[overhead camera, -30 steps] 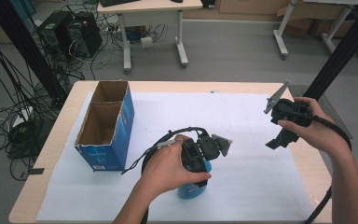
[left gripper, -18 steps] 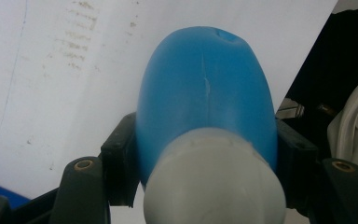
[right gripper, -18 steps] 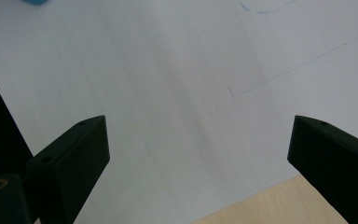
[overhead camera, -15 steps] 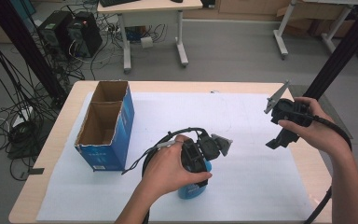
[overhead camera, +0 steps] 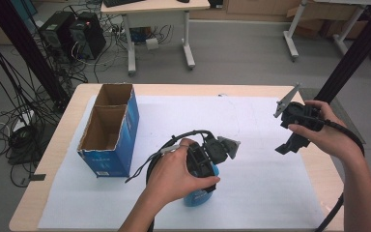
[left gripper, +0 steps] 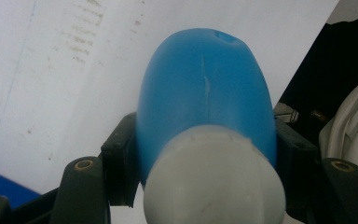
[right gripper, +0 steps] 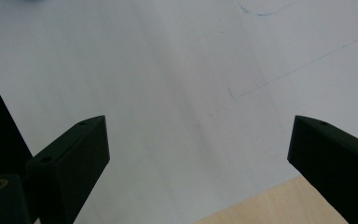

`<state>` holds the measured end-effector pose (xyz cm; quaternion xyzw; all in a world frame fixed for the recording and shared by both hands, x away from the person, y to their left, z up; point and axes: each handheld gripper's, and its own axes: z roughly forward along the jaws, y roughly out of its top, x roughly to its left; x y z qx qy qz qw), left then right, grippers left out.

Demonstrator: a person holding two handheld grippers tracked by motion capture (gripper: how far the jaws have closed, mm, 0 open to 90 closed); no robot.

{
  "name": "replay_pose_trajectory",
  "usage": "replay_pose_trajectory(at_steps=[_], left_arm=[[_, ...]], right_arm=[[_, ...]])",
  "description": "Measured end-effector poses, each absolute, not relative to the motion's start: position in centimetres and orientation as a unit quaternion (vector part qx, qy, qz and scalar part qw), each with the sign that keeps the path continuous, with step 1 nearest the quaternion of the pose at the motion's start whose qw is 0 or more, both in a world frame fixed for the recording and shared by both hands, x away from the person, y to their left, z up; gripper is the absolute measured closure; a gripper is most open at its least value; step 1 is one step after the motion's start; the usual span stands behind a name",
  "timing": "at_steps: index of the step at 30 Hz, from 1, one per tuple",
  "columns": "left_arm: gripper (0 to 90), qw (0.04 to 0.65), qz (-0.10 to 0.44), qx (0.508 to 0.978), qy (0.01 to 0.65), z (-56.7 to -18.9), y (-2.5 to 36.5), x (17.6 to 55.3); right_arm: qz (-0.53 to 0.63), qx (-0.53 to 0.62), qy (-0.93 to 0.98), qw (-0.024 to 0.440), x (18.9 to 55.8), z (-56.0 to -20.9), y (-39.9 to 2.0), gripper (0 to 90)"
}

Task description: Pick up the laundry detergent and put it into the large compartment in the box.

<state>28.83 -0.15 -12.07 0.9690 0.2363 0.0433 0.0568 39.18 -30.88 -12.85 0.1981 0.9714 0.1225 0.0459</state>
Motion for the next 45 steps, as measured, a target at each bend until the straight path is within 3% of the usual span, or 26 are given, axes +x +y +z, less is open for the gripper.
replay_pose_trajectory(at_steps=[30,45], left_arm=[[38.3,0.103,0.087,0.904,0.405,4.1,5.9,28.6],[38.3,0.151,0.113,0.831,0.524,9.8,14.4,29.8]], right_arm=[[0.131,0.178,0.974,0.051,38.9,-11.5,-30.3,5.4],[0.133,0.172,0.975,0.053,38.8,-11.2,-30.7,5.5]])
